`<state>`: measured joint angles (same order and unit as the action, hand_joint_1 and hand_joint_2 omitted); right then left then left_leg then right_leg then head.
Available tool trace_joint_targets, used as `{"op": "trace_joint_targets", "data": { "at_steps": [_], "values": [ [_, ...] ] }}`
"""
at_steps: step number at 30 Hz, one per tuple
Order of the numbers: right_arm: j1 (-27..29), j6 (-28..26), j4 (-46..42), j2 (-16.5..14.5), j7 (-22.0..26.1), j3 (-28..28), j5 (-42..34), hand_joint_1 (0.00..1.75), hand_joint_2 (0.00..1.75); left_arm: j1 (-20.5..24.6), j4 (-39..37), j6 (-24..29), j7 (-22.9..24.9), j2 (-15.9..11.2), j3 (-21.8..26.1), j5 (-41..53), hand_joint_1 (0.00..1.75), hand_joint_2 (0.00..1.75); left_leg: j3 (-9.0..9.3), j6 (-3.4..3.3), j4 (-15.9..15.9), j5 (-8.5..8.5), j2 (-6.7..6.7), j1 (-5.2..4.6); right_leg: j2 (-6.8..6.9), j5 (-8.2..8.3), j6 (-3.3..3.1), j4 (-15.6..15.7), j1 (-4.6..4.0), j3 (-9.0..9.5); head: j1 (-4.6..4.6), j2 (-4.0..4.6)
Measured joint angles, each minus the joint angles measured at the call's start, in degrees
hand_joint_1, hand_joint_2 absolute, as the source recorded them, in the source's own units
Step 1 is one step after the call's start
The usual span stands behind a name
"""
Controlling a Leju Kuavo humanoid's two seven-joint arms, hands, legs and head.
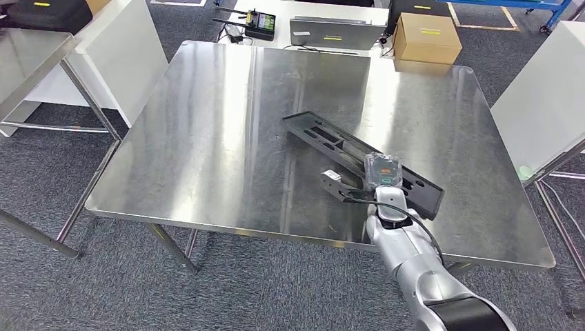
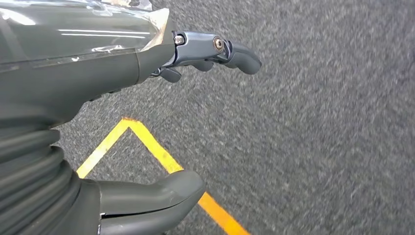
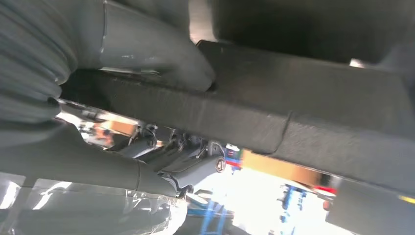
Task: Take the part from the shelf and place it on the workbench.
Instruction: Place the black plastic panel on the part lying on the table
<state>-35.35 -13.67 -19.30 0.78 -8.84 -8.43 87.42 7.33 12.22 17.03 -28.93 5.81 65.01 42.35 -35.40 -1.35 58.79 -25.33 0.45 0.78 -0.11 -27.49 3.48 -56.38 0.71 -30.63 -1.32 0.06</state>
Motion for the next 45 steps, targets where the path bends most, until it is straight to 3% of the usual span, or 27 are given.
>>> {"op": "trace_joint_targets", "data": {
  "at_steps": [4,8,19,23,26,29,32,34,38,40,43,45],
  "values": [
    [-1.5,-0.2,0.6,-2.1,0.8,-2.7,0.0,0.0,0.0,-0.2,0.0,1.1,1.5,0.0,0.0,0.1,0.0,0.0,-0.01,0.02,0.0,0.01,0.02,0.06,0.01,-0.01,-0.01,0.0,0.0,0.01,0.0,-0.01],
    [-2.6,-0.3,0.9,-3.6,0.8,-4.7,0.0,0.0,0.0,-0.4,0.0,0.0,5.5,0.1,-0.2,1.0,0.0,0.0,-0.04,0.01,0.0,0.01,0.04,0.05,0.02,-0.02,-0.03,0.0,0.02,-0.01,0.0,0.01],
    [-3.9,-2.0,1.0,-3.9,2.1,-5.7,-0.3,0.0,0.0,-0.6,0.0,-1.9,4.5,0.1,-0.2,0.7,0.0,0.0,-0.03,0.01,0.0,0.01,0.06,0.0,0.03,-0.01,-0.02,0.0,0.05,0.0,0.0,-0.01],
    [-4.2,-4.5,0.5,-3.8,7.8,-3.8,-3.7,0.0,0.0,-0.6,0.0,-2.1,4.1,0.1,-0.2,0.7,0.0,0.0,-0.04,0.01,0.0,0.01,0.06,0.0,0.03,-0.01,-0.02,0.0,0.04,0.0,0.0,0.0],
    [-3.8,-8.1,-2.9,-4.4,17.9,-0.3,-12.5,0.0,0.0,-0.6,0.0,-2.0,3.5,0.1,-0.1,0.2,0.0,0.0,-0.05,0.01,0.0,0.01,0.06,0.01,0.03,-0.01,-0.02,0.0,0.04,-0.01,0.0,0.0],
    [0.0,-7.3,-16.1,-5.4,27.4,3.5,-25.4,0.0,0.0,-0.7,0.0,-1.9,2.7,0.1,0.2,-0.5,0.0,0.0,-0.05,0.01,0.0,0.01,0.18,0.02,0.14,-0.04,-0.04,0.0,0.03,-0.02,0.0,-0.01],
    [6.4,-5.3,-34.4,-5.9,30.4,4.6,-35.7,0.0,0.0,-0.8,0.0,-1.5,2.0,0.1,0.6,-0.7,0.0,0.0,-0.07,0.01,0.0,-0.01,0.26,0.02,0.2,-0.09,-0.09,0.0,0.04,-0.03,0.01,-0.01],
    [9.8,-5.3,-42.1,-5.9,30.9,4.6,-38.5,0.0,0.0,-0.8,0.0,-1.2,1.6,0.1,0.7,-0.7,0.0,0.0,-0.07,0.03,0.0,-0.03,0.27,0.02,0.2,-0.12,-0.12,0.0,0.04,-0.06,0.01,-0.01],
    [11.0,-5.6,-45.0,-5.9,31.1,4.6,-39.0,0.0,0.0,-0.8,0.0,-1.0,1.5,0.1,0.7,-0.6,0.0,0.0,-0.07,0.05,0.0,-0.04,0.27,0.02,0.2,-0.12,-0.12,0.0,0.04,-0.08,0.0,-0.02],
    [14.1,-6.2,-51.1,-5.8,32.3,4.6,-40.4,0.0,0.0,-0.9,0.0,-0.5,1.6,0.1,0.7,-0.3,0.0,0.0,-0.06,0.05,0.0,-0.08,0.26,0.02,0.2,-0.17,-0.12,0.0,0.04,-0.06,-0.01,-0.01],
    [29.7,-8.0,-72.8,-5.8,35.7,2.8,-41.1,0.0,0.0,-1.0,0.0,1.1,3.1,0.3,0.8,0.6,0.0,0.0,0.0,0.07,0.0,-0.27,0.27,-0.07,0.16,-0.27,-0.06,0.1,0.08,0.02,-0.01,-0.01],
    [37.1,-8.6,-81.2,-6.0,36.6,0.7,-39.8,0.0,0.0,-1.1,0.0,1.6,4.2,0.4,0.8,0.5,0.0,0.0,0.07,0.04,0.0,-0.4,0.28,-0.17,0.14,-0.27,-0.03,0.1,0.16,0.08,-0.01,-0.01]
  ]
}}
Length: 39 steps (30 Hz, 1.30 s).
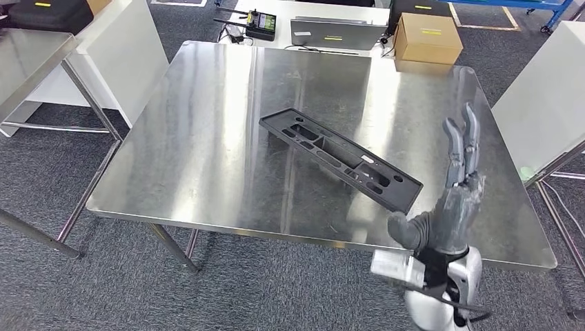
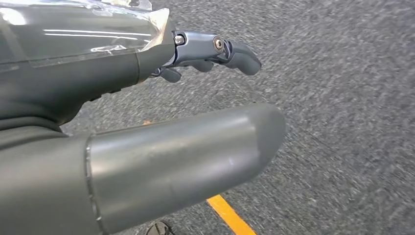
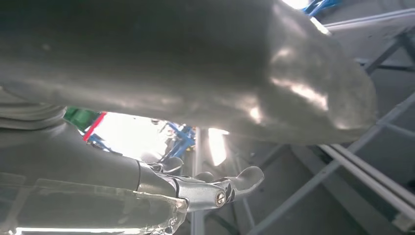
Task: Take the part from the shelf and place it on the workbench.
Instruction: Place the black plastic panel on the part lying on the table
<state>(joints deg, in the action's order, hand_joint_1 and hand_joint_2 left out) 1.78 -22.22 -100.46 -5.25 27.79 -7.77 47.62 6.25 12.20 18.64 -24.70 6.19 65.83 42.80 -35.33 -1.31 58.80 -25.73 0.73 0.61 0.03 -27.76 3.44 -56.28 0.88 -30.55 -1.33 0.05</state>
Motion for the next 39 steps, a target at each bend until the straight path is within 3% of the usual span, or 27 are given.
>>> {"op": "trace_joint_targets", "data": {
  "at_steps": [4,9,11,13,14,15,16,18,19,21,22,24,25,27,29,30,31,34,35,36,39],
  "values": [
    [3.8,0.0,-4.0,-0.6,0.1,-2.4,1.3,0.0,0.0,0.0,0.0,0.5,1.0,0.1,0.5,-0.5,0.0,0.0,0.23,-0.3,0.0,-0.21,-0.01,-0.27,-0.01,-0.09,0.18,0.0,0.28,-0.12,0.01,0.01],
    [5.2,0.0,-6.1,-1.0,0.1,-3.7,1.6,0.0,0.0,0.0,0.0,0.5,1.3,0.2,0.9,-0.7,0.0,0.0,0.79,-1.45,-0.5,0.06,-0.17,-0.5,0.0,-0.69,0.86,-0.4,0.85,0.09,-0.01,0.01],
    [5.6,0.0,-6.6,-1.0,0.3,-4.0,1.7,0.0,0.0,0.0,0.0,0.5,1.6,0.3,0.9,-0.7,0.0,0.0,1.02,-1.94,-0.9,0.51,-0.39,-0.15,-0.01,-3.42,0.36,-4.6,0.84,-1.52,-0.1,-0.01],
    [6.5,-0.1,-7.0,-1.1,0.8,-4.7,2.2,0.0,0.0,-0.1,0.0,0.6,2.0,0.3,1.0,-0.8,0.0,0.0,0.92,-2.05,-0.9,0.57,-0.46,-0.18,-0.03,-7.33,-0.32,-12.5,0.73,-4.95,-0.19,-0.01],
    [7.2,-0.3,-7.2,-1.1,0.9,-5.1,2.8,0.0,0.0,-0.1,0.0,0.5,2.3,0.4,1.0,-0.8,0.0,0.0,0.84,-2.04,-0.9,0.58,-0.46,-0.22,-0.03,-8.51,-0.33,-15.6,0.7,-6.29,-0.19,0.0],
    [7.9,-0.8,-7.5,-1.1,1.0,-5.4,3.4,0.0,0.0,-0.1,0.0,0.5,2.5,0.4,1.1,-0.8,0.0,0.0,0.77,-2.02,-0.9,0.59,-0.46,-0.24,-0.02,-8.68,-0.07,-16.8,0.7,-6.67,-0.19,0.0],
    [8.6,-1.5,-7.9,-1.1,1.0,-5.6,3.9,0.0,0.0,-0.2,0.0,0.5,2.8,0.4,1.1,-0.8,0.0,0.0,0.75,-1.95,-0.9,0.63,-0.44,-0.22,-0.02,-7.86,0.39,-15.4,0.74,-5.77,-0.19,0.0],
    [9.9,-2.9,-8.7,-1.1,0.5,-5.9,4.5,0.0,0.0,-0.3,0.0,0.3,3.3,0.5,1.2,-0.6,0.0,0.0,0.75,-1.64,-0.8,0.78,-0.38,-0.13,0.01,-4.97,1.16,-7.4,0.81,-1.41,-0.2,-0.01],
    [10.4,-3.6,-9.2,-1.2,0.2,-6.0,4.5,0.0,0.0,-0.3,0.0,0.2,3.5,0.6,1.3,-0.4,0.0,0.0,0.74,-1.34,-0.8,0.9,-0.33,-0.16,-0.03,-3.42,1.2,-3.8,0.7,0.68,-0.19,-0.01],
    [11.3,-4.3,-9.9,-1.3,-0.6,-5.8,4.0,0.0,0.0,-0.3,0.0,0.0,3.7,0.6,1.3,0.0,0.0,0.0,0.76,-0.61,-0.7,1.15,-0.25,-0.33,-0.13,-1.92,0.6,-0.6,0.31,2.2,-0.15,-0.01],
    [11.7,-4.5,-10.1,-1.4,-1.0,-5.6,3.7,0.0,0.0,-0.3,0.0,-0.1,3.7,0.6,1.3,0.2,0.0,0.0,0.78,-0.21,-0.7,1.31,-0.22,-0.39,-0.2,-1.49,0.17,-0.8,0.11,1.97,-0.14,-0.01],
    [12.3,-4.8,-10.5,-1.8,-1.5,-4.9,3.2,0.0,0.0,-0.3,0.0,-0.1,3.8,0.6,1.3,0.6,0.0,0.0,0.49,0.48,-0.3,0.95,-0.25,-0.16,-0.21,-1.08,-0.92,-0.6,0.52,1.49,-0.12,-0.01],
    [12.6,-4.8,-10.7,-2.0,-1.6,-4.4,2.9,0.0,0.0,-0.3,0.0,-0.1,3.8,0.6,1.3,0.8,0.0,0.0,-0.01,0.75,0.8,-0.32,-0.32,-0.01,-0.15,-0.74,-1.54,-0.5,0.71,1.23,-0.09,0.0],
    [13.4,-4.8,-11.1,-2.5,-1.8,-3.4,2.3,0.0,0.0,-0.3,0.0,-0.1,3.9,0.5,1.3,1.0,0.0,0.0,-2.19,1.21,6.7,-5.19,-0.45,0.19,0.03,0.03,-2.62,-0.5,0.71,0.62,-0.03,0.0],
    [14.2,-4.5,-11.2,-2.9,-1.9,-2.3,1.8,0.0,0.0,-0.3,0.0,0.0,3.9,0.4,1.3,1.1,0.0,0.0,-4.36,1.58,14.1,-9.4,-0.49,0.29,0.19,0.78,-3.06,-0.5,0.44,-0.34,0.0,-0.01],
    [14.6,-4.3,-11.2,-3.1,-1.9,-1.9,1.7,0.0,0.0,-0.3,0.0,0.1,4.0,0.4,1.3,1.1,0.0,0.0,-4.38,1.69,15.7,-9.95,-0.49,0.37,0.22,1.14,-3.03,-0.6,0.33,-0.83,0.01,-0.01],
    [15.0,-4.2,-11.2,-3.2,-1.9,-1.5,1.5,0.0,0.0,-0.3,0.0,0.2,4.0,0.4,1.3,1.1,0.0,0.0,-3.17,1.74,15.0,-9.37,-0.5,0.49,0.23,1.44,-2.88,-0.6,0.29,-1.21,0.01,-0.01],
    [15.6,-4.0,-11.2,-3.5,-1.4,-0.5,1.2,0.0,0.0,-0.2,0.1,0.4,4.1,0.4,1.4,1.0,0.0,0.0,5.32,1.73,3.5,-5.68,-0.45,0.86,0.21,2.24,-2.23,-0.9,0.15,-2.0,-0.01,-0.01],
    [15.7,-4.0,-11.2,-3.6,-1.2,-0.3,1.0,0.0,0.0,-0.2,0.1,0.5,4.1,0.4,1.4,0.9,0.0,0.0,7.13,1.53,0.6,-4.96,-0.34,0.81,0.2,2.49,-1.92,-1.0,0.03,-2.14,-0.07,0.0],
    [15.7,-4.0,-11.2,-3.7,-1.0,-0.2,0.8,0.0,0.0,-0.1,0.1,0.5,4.1,0.4,1.4,0.8,0.0,0.0,7.85,1.26,-0.7,-4.79,-0.22,0.66,0.2,2.75,-1.53,-1.2,-0.08,-2.3,-0.1,-0.01],
    [15.6,-4.0,-11.1,-3.8,-0.4,0.5,0.3,0.0,0.0,-0.2,0.1,0.8,4.0,0.4,1.4,0.5,0.0,0.0,6.64,-0.18,-1.1,-3.93,-0.23,0.28,0.16,3.29,-0.33,-1.3,-0.09,-3.1,-0.21,0.0]
  ]
}}
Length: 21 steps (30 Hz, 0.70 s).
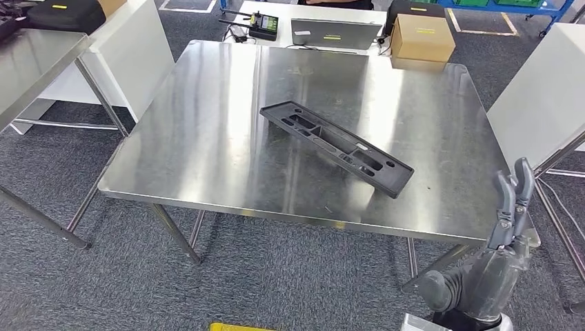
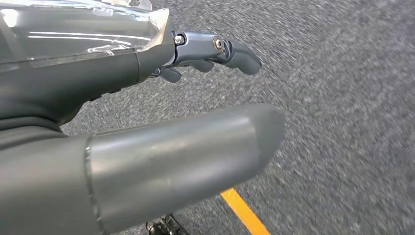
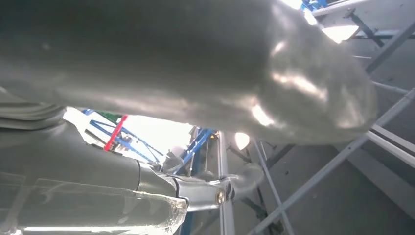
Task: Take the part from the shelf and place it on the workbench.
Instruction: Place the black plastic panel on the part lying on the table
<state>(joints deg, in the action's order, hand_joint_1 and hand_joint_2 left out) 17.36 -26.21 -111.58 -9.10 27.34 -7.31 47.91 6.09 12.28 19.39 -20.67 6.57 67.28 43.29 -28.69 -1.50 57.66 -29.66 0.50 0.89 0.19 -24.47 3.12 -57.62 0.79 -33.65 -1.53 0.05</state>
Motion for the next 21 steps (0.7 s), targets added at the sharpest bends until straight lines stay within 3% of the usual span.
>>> {"op": "trace_joint_targets", "data": {
  "at_steps": [2,4,5,6,7,9,11,13,15,16,18,20,21],
  "values": [
    [-0.3,0.0,0.2,-0.1,0.4,0.5,-0.3,0.0,0.0,0.0,0.0,0.2,0.0,0.0,0.0,-0.1,0.0,0.0,-1.4,-1.11,-0.3,1.21,-0.28,0.0,-0.05,-2.65,-0.24,-2.9,0.05,-1.67,-0.04,0.01],
    [-0.6,0.0,0.6,-0.1,0.6,0.9,-0.5,0.0,0.0,0.0,0.0,0.4,-0.1,-0.1,0.0,0.0,0.0,0.0,-3.04,-1.63,-0.2,2.43,-0.48,-0.22,-0.05,-7.67,-1.03,-9.9,0.06,-3.99,-0.06,0.0],
    [-0.8,0.0,0.8,-0.1,0.7,1.1,-0.6,0.0,0.0,0.0,0.0,0.4,-0.1,-0.1,0.0,0.0,0.0,0.0,-3.88,-1.7,-0.2,3.07,-0.54,-0.37,-0.06,-9.49,-1.12,-13.5,0.03,-4.73,-0.06,0.0],
    [-0.8,0.0,1.0,-0.1,0.7,1.4,-0.7,0.0,0.0,0.0,0.0,0.5,-0.1,-0.1,0.0,0.1,0.0,0.0,-4.7,-1.73,-0.1,3.67,-0.6,-0.51,-0.06,-10.28,-0.93,-15.8,-0.01,-4.71,-0.06,0.0],
    [-0.9,0.0,1.2,-0.1,0.7,1.6,-0.7,0.0,0.0,0.0,0.0,0.5,-0.2,-0.1,0.0,0.1,0.0,0.0,-5.35,-1.73,-0.1,4.25,-0.63,-0.61,-0.06,-10.03,-0.56,-16.2,-0.07,-3.67,-0.04,0.0],
    [-1.1,0.0,1.4,-0.1,0.7,1.9,-0.8,0.0,0.0,0.0,0.0,0.5,-0.2,-0.1,0.0,0.4,0.0,0.0,-6.33,-1.57,0.0,5.32,-0.6,-0.71,-0.06,-7.83,0.1,-10.3,-0.27,1.55,-0.04,-0.01],
    [-1.3,0.2,1.5,-0.2,0.6,2.1,-1.0,0.0,0.0,0.0,0.0,0.5,-0.3,-0.1,0.0,0.5,0.0,0.0,-7.03,-1.12,0.0,6.39,-0.53,-0.88,-0.07,-6.86,-0.14,-1.4,-0.67,7.54,-0.01,0.0],
    [-1.5,0.6,1.7,-0.2,0.5,2.5,-1.4,0.0,0.0,0.0,0.0,0.5,-0.4,0.0,0.0,0.6,0.0,0.0,-7.37,-0.49,-0.1,7.43,-0.56,-0.96,-0.1,-7.06,-0.84,2.7,-1.09,9.64,0.01,0.0],
    [-1.7,1.4,2.4,-0.5,0.3,3.4,-2.6,0.0,0.0,-0.1,0.0,0.6,-0.4,0.0,0.1,0.6,0.0,0.0,-7.64,0.19,0.0,7.9,-0.51,-0.79,-0.02,-6.31,-1.67,3.0,-0.91,9.01,0.0,0.01],
    [-2.0,2.1,3.0,-0.7,0.1,4.0,-3.5,0.0,0.0,-0.1,0.0,0.7,-0.5,0.0,0.1,0.5,0.0,0.0,-8.03,0.47,0.7,6.85,-0.45,-0.66,0.08,-5.74,-2.28,3.0,-0.7,8.59,0.02,0.01],
    [-2.6,3.3,5.0,-1.3,-0.2,5.5,-5.1,0.0,0.0,-0.1,0.0,0.8,-0.5,0.0,0.3,0.2,0.0,0.0,-9.48,0.95,5.3,1.8,-0.32,-0.39,0.29,-4.45,-3.33,3.1,-0.32,7.42,0.05,0.02],
    [-3.6,4.0,8.7,-1.9,-0.8,7.4,-5.5,0.0,0.0,-0.1,0.0,1.0,-0.5,0.0,0.6,-0.3,0.0,0.0,-11.03,1.43,12.5,-3.17,-0.32,-0.22,0.37,-3.14,-3.64,3.1,-0.5,5.91,0.08,0.01],
    [-4.2,4.1,11.0,-2.2,-1.0,8.6,-5.3,0.0,0.0,-0.1,0.0,1.2,-0.5,0.0,0.8,-0.6,0.0,0.0,-11.22,1.64,15.2,-3.79,-0.32,-0.09,0.4,-2.46,-3.53,3.0,-0.54,5.16,0.07,0.01]
  ]
}}
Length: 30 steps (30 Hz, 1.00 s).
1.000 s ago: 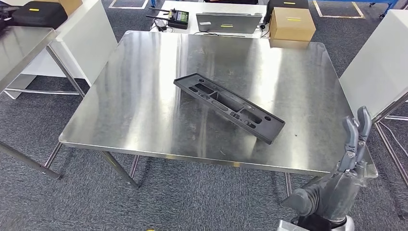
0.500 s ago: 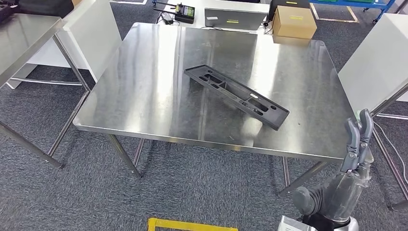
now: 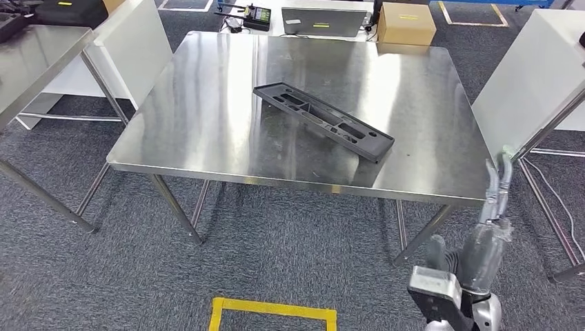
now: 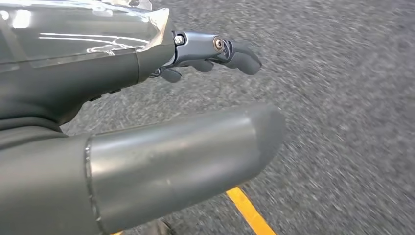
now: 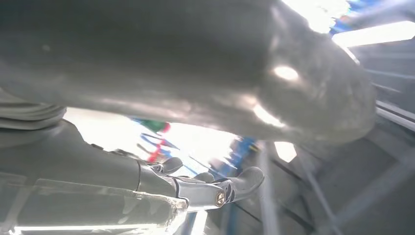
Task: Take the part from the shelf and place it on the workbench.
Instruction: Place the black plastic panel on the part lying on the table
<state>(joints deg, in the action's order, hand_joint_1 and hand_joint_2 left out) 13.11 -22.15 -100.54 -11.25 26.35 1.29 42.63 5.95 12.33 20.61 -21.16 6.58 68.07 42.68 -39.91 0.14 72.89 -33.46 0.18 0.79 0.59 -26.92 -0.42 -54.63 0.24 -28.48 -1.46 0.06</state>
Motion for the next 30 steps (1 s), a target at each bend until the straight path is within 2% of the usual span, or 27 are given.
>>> {"op": "trace_joint_targets", "data": {
  "at_steps": [1,2,3,4,5,6,7,9,10,11,12,14,15,16,17,18,19,20,21,22,23,24,25,26,27,29,30],
  "values": [
    [-0.7,0.0,2.6,-0.3,-0.1,1.2,0.2,0.0,0.0,0.0,0.0,0.3,0.0,0.0,0.2,-0.3,0.0,0.0,0.58,0.15,1.0,0.72,-0.01,0.18,0.05,0.65,0.18,-0.1,-0.02,-0.78,0.01,-0.01],
    [-1.6,0.0,5.5,-0.5,0.0,2.5,0.1,0.0,0.0,0.0,0.0,0.6,0.0,0.1,0.4,-0.7,0.0,0.0,2.15,0.27,0.0,2.3,-0.01,0.42,0.08,1.24,0.42,-0.3,0.02,-1.58,0.02,-0.01],
    [-2.6,-0.1,8.6,-0.7,0.5,3.8,-0.3,0.0,0.0,0.1,0.0,0.9,0.0,0.1,0.7,-1.0,0.0,0.0,4.72,0.43,-3.0,3.83,-0.02,0.71,0.08,1.72,0.73,-0.7,0.08,-2.36,0.02,0.0],
    [-3.7,-0.1,11.8,-0.8,1.1,5.2,-0.9,0.0,0.0,0.1,0.0,1.2,0.0,0.3,0.9,-1.3,0.0,0.0,7.68,0.67,-6.9,4.38,0.01,0.9,0.06,2.11,1.08,-1.2,0.03,-3.27,0.04,0.0],
    [-4.9,-0.2,15.4,-0.9,1.8,6.7,-1.6,0.0,0.0,0.2,0.0,1.5,0.0,0.4,1.2,-1.6,0.0,0.0,10.12,0.7,-10.6,4.26,0.13,0.93,0.06,2.44,1.49,-1.8,-0.05,-4.06,0.0,0.0],
    [-6.2,-0.3,19.1,-1.0,2.5,8.1,-2.2,0.0,0.0,0.2,0.0,1.8,0.0,0.5,1.5,-1.9,0.0,0.0,11.62,0.58,-13.2,3.68,0.23,0.84,0.09,2.76,1.95,-2.3,-0.15,-4.67,-0.06,-0.01],
    [-7.6,-0.5,22.9,-1.0,3.0,9.4,-2.9,0.0,0.0,0.3,0.1,2.1,0.0,0.6,1.8,-2.2,0.0,0.0,12.05,0.22,-14.5,3.14,0.32,0.56,0.13,3.17,2.4,-2.5,-0.22,-5.11,-0.11,-0.01],
    [-10.5,-0.7,31.3,-0.8,3.8,12.1,-4.5,0.0,0.0,0.2,0.1,2.6,-0.1,0.7,2.6,-2.9,0.0,0.0,11.09,-1.22,-14.9,3.77,0.14,0.19,0.18,3.86,3.22,-2.6,-0.05,-5.67,-0.2,-0.01],
    [-12.1,-1.0,36.1,-0.6,3.7,13.4,-5.3,0.0,0.0,0.2,0.2,2.9,-0.1,0.8,2.9,-3.3,0.0,0.0,10.42,-2.02,-15.0,4.4,-0.03,0.07,0.13,3.34,3.33,-3.1,0.04,-6.23,-0.2,-0.01],
    [-13.7,-1.5,41.2,-0.2,3.2,14.8,-5.8,0.0,0.0,0.3,0.2,3.3,-0.1,0.8,3.3,-3.5,0.0,0.0,9.58,-2.79,-15.1,5.16,-0.21,0.02,0.06,1.8,3.2,-4.6,0.14,-7.07,-0.23,-0.01],
    [-15.3,-2.3,46.5,0.3,2.4,16.1,-6.1,0.0,0.0,0.3,0.3,3.5,-0.2,0.8,3.7,-3.7,0.0,0.0,8.67,-3.4,-15.2,5.97,-0.35,-0.04,-0.03,-0.58,2.87,-7.2,0.24,-8.13,-0.27,0.0],
    [-17.8,-3.3,56.2,1.4,-0.6,18.2,-6.1,0.0,0.0,0.3,0.3,3.9,-0.2,0.8,4.2,-3.8,0.0,0.0,6.73,-3.94,-15.1,7.57,-0.34,-0.3,-0.24,-5.49,2.42,-14.6,0.35,-10.22,-0.28,0.0],
    [-18.6,-2.8,60.5,1.9,-2.8,19.2,-6.3,0.0,0.0,0.2,0.3,4.0,-0.2,0.9,4.4,-3.8,0.0,0.0,5.76,-3.96,-15.1,8.37,-0.33,-0.39,-0.31,-6.62,2.65,-17.6,0.37,-10.5,-0.28,0.0],
    [-19.2,-1.9,64.4,2.3,-5.5,20.1,-6.6,0.0,0.0,0.2,0.3,4.2,-0.2,0.9,4.5,-3.8,0.0,0.0,4.83,-3.91,-15.0,9.13,-0.31,-0.44,-0.36,-6.66,3.13,-19.0,0.38,-9.94,-0.28,0.0],
    [-19.5,-0.8,67.8,2.6,-8.6,21.0,-6.8,0.0,0.0,0.1,0.3,4.3,-0.2,1.0,4.7,-3.8,0.0,0.0,3.99,-3.82,-15.0,9.84,-0.27,-0.46,-0.37,-5.82,3.72,-18.1,0.39,-8.3,-0.28,0.0],
    [-19.6,0.1,70.8,2.9,-12.0,21.8,-6.8,0.0,0.0,0.1,0.3,4.5,-0.2,1.1,4.9,-3.9,0.0,0.0,3.24,-3.68,-14.9,10.51,-0.21,-0.45,-0.37,-4.71,4.2,-15.0,0.41,-5.56,-0.3,0.0],
    [-19.6,0.9,73.3,3.0,-15.0,22.6,-6.9,0.0,0.0,0.1,0.3,4.6,-0.1,1.2,5.1,-4.0,0.0,0.0,2.67,-3.46,-14.9,11.11,-0.14,-0.48,-0.37,-4.12,4.32,-10.4,0.39,-2.15,-0.3,0.0],
    [-19.5,1.7,75.4,3.2,-17.7,23.2,-7.0,0.0,0.0,0.1,0.3,4.7,-0.1,1.3,5.2,-4.1,0.0,0.0,2.24,-3.16,-14.9,11.7,-0.09,-0.53,-0.38,-4.01,4.15,-5.9,0.23,0.96,-0.28,-0.01],
    [-19.3,2.3,77.3,3.3,-20.4,23.8,-6.9,0.0,0.0,0.1,0.3,4.8,0.0,1.4,5.4,-4.3,0.0,0.0,2.0,-2.79,-15.0,12.31,-0.11,-0.59,-0.39,-4.16,3.76,-2.5,0.04,2.99,-0.27,-0.01],
    [-19.0,2.8,78.9,3.4,-23.2,24.3,-6.5,0.0,0.0,0.1,0.3,4.9,0.1,1.5,5.6,-4.4,0.0,0.0,1.89,-2.41,-15.1,12.88,-0.16,-0.63,-0.41,-4.44,3.28,-0.6,-0.2,3.92,-0.25,-0.01],
    [-18.6,3.1,80.4,3.5,-26.5,24.6,-5.8,0.0,0.0,0.1,0.3,5.0,0.2,1.6,5.7,-4.4,0.0,0.0,1.89,-2.01,-15.3,13.44,-0.21,-0.63,-0.42,-4.31,2.82,-0.2,-0.43,3.85,-0.24,-0.02],
    [-18.0,3.3,81.8,3.5,-30.3,24.8,-5.0,0.0,0.0,0.1,0.3,5.2,0.4,1.6,5.8,-4.5,0.0,0.0,1.87,-1.63,-15.5,13.83,-0.22,-0.56,-0.39,-3.82,2.31,-0.2,-0.26,3.38,-0.22,-0.02],
    [-17.6,3.5,82.9,3.5,-33.6,24.9,-4.3,0.0,0.0,0.1,0.3,5.4,0.7,1.7,5.9,-4.5,0.0,0.0,1.59,-1.35,-15.2,13.24,-0.15,-0.45,-0.32,-3.23,1.78,-0.2,-0.07,2.96,-0.19,-0.02],
    [-17.2,3.8,83.8,3.4,-36.3,25.0,-3.6,0.0,0.0,0.0,0.3,5.6,1.0,1.7,5.9,-4.4,0.0,0.0,1.14,-1.11,-14.1,11.48,-0.09,-0.34,-0.25,-2.51,1.15,-0.1,0.18,2.42,-0.14,-0.02],
    [-16.9,4.0,84.6,3.3,-37.9,25.0,-2.9,0.0,0.0,-0.1,0.3,5.9,1.3,1.8,6.0,-4.2,0.0,0.0,0.44,-0.9,-11.8,8.55,-0.01,-0.22,-0.19,-1.7,0.63,0.0,0.42,1.7,-0.07,-0.02],
    [-16.6,4.2,85.7,3.0,-39.2,25.0,-1.9,0.0,0.0,0.0,0.3,6.5,2.2,1.9,6.0,-3.6,0.0,0.0,-1.0,-0.4,-4.8,2.17,0.03,-0.04,-0.13,-0.26,0.05,-0.1,0.35,0.05,0.0,-0.02],
    [-16.6,4.2,86.2,2.9,-39.4,25.0,-1.7,0.0,0.0,0.0,0.3,6.8,2.6,2.0,6.0,-3.2,0.0,0.0,-1.31,-0.08,-1.3,0.68,0.04,0.09,-0.07,0.46,0.09,-0.1,0.31,-0.75,0.01,-0.02]
  ]
}}
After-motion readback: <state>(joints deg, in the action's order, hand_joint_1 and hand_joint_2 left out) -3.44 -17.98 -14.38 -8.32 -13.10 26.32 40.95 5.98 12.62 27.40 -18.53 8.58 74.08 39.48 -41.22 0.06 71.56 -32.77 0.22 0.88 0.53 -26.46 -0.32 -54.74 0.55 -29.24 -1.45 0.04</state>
